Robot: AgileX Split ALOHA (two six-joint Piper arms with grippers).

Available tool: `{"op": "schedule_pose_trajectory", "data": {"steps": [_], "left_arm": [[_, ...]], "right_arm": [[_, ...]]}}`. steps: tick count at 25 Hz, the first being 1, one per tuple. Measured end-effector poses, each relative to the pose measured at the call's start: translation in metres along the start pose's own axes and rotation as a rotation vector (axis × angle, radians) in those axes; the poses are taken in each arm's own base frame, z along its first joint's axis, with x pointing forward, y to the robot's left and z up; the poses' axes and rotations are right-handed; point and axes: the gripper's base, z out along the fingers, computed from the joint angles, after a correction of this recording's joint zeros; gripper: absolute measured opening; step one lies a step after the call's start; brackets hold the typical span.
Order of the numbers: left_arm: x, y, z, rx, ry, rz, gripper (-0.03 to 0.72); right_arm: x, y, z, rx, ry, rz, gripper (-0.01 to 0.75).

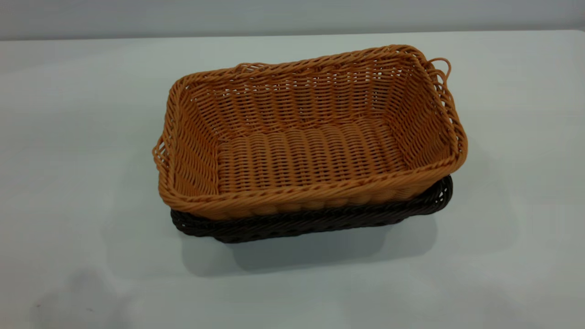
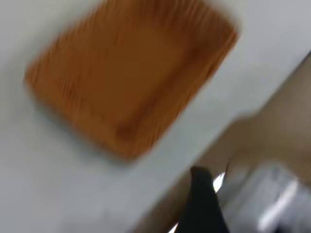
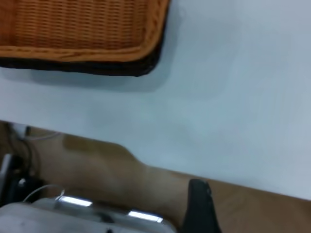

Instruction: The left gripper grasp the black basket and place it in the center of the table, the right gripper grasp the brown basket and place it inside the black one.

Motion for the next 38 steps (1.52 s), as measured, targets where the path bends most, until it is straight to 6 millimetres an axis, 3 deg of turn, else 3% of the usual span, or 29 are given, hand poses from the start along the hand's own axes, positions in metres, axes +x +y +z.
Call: {"op": "schedule_pose_trajectory", "data": {"steps": [7,12,22,29,38], "left_arm": [[0.033,0.021,-0.006,-0.253,0.332,-0.151,0.494],[0.054,0.030,0.005,-0.339,0.433,-0.174,0.494],[0.112,0.034,0.050,-0.333,0.564,-0.276,0.494],[0.119,0.025,0.034,-0.360,0.484,-0.314,0.494],[0.136,0.005,-0.004,-0.413,0.183,-0.312,0.494]], "right_arm": [[0.042,-0.007,0.036,0.020,-0.001,0.002,0.475],[0.044,-0.007,0.038,0.009,0.000,0.026,0.475],[0.044,-0.005,0.039,-0.010,0.000,0.035,0.475],[0.044,-0.005,0.039,-0.010,0.000,0.035,0.475],[0.044,-0.005,0.039,-0.010,0.000,0.035,0.475]]}}
